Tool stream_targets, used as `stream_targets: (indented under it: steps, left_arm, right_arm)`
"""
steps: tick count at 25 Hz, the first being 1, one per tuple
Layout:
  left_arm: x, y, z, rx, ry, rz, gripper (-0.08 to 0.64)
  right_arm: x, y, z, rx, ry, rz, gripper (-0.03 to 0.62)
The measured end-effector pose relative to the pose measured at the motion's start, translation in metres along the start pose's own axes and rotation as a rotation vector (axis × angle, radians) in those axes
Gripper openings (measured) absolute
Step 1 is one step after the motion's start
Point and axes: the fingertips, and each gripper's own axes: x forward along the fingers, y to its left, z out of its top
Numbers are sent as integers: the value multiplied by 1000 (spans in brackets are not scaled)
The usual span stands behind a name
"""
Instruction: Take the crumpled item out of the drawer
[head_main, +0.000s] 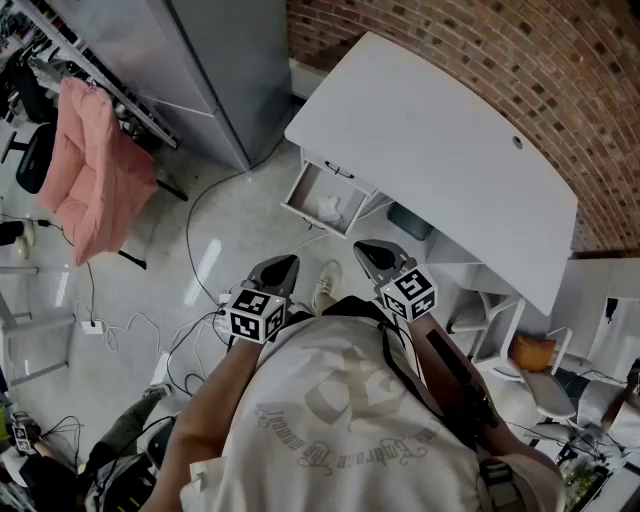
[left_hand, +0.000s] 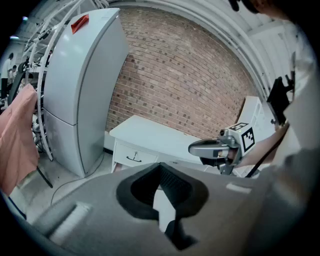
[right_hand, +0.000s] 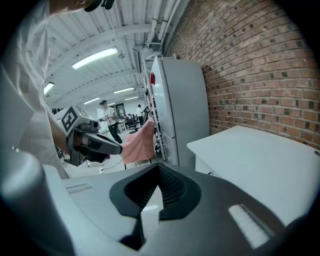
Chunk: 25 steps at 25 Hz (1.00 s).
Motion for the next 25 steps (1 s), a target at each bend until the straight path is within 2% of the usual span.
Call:
stream_targets:
  steps: [7, 15, 25]
  left_arm:
    - [-28, -20, -25, -13, -13, 8, 0]
    - [-43, -37, -33, -21, -38, -4, 0]
    - [-71, -33, -51, -56, -90, 38, 0]
  right_arm:
    - [-25, 24, -12, -2, -11, -23, 8]
    - [-45, 38, -17, -17, 2, -62, 8]
    - [-44, 50, -26, -79, 47, -73, 8]
